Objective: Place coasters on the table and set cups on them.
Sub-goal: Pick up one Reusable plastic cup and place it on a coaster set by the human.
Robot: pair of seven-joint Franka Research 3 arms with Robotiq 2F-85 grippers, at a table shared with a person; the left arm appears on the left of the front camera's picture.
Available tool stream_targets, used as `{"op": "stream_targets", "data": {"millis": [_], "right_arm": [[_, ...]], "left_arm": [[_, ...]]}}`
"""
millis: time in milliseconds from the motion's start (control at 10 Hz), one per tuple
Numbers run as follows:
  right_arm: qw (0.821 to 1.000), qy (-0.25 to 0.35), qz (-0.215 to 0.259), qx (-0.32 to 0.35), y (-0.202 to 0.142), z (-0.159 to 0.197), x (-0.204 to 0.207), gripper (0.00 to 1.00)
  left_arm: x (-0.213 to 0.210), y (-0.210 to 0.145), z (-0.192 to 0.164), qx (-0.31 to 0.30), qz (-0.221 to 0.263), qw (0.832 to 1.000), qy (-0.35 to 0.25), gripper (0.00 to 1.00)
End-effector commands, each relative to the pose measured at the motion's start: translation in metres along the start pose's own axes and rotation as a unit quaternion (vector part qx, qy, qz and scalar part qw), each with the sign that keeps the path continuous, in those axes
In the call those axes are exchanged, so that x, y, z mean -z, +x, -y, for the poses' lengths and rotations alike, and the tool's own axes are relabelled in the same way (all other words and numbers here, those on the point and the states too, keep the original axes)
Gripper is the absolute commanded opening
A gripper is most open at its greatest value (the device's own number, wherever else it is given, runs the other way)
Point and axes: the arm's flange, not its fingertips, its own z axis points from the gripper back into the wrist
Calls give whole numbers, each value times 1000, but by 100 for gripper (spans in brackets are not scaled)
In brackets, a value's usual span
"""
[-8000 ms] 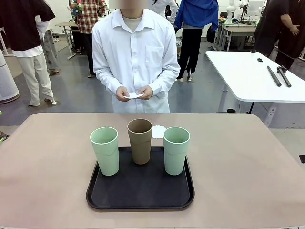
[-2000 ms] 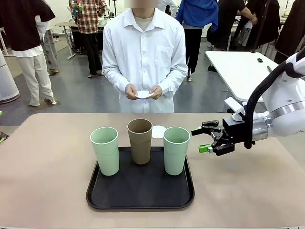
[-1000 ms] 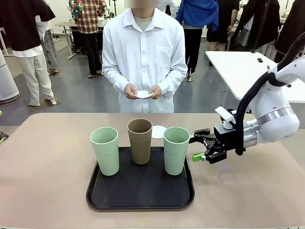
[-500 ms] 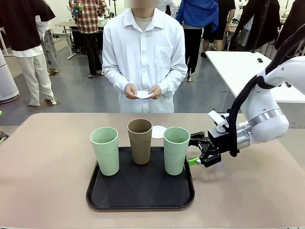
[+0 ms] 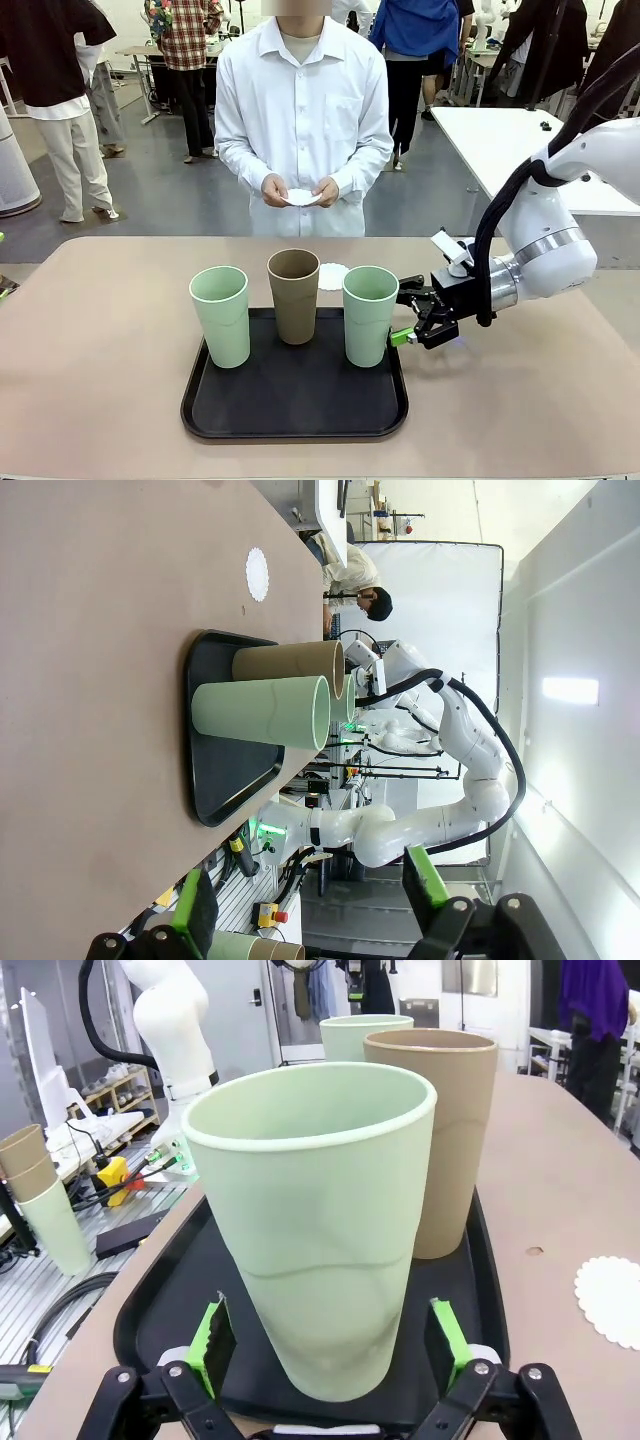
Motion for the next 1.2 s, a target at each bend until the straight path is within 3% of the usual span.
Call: {"op": "stream_targets", "data": {"millis": [0,1100], "right_arm": [[1000,5,-12,-14,-1,7,8,100],[999,38,-33,-15,9,24,42,100]], "left_arm": [[-1,0,1,2,3,1000,-7,100],[-1,0,1,2,3,1000,-7,100]]}}
